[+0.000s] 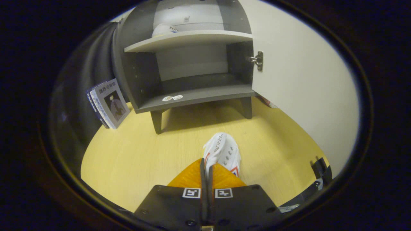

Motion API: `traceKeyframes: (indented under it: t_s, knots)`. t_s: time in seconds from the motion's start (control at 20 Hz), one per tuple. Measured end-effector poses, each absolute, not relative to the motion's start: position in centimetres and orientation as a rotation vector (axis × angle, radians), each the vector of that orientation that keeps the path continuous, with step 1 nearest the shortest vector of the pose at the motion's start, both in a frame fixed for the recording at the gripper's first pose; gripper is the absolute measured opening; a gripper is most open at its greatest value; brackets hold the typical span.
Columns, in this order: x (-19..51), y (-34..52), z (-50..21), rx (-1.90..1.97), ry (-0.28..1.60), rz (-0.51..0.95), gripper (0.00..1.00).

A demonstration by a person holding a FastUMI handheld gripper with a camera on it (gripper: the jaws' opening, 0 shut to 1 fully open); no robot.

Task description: Open the shoe cabinet door, grab the shoes and put them into the shoe cabinet, then close the shoe cabinet door.

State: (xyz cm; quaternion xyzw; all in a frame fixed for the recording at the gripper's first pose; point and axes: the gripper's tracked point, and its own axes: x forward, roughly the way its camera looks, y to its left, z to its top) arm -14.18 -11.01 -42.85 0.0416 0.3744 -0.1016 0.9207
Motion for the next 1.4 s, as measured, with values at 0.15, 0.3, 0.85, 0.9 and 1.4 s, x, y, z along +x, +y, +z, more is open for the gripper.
traceKeyframes:
  t_s: [0.15, 0.3, 0.85, 0.9, 1.4]
  knots:
    - [-13.4, -11.0, -39.7, 0.093, 0.709, -0.221, 0.02]
    - [-12.4, -10.7, -35.9, 0.100, 0.657, -0.205, 0.02]
    - [-4.8, -8.6, -17.6, 0.064, 0.342, -0.159, 0.02]
    - [-3.6, -8.4, -16.0, 0.062, 0.311, -0.154, 0.02]
    - [9.6, -9.2, -8.7, 0.004, 0.147, -0.145, 0.02]
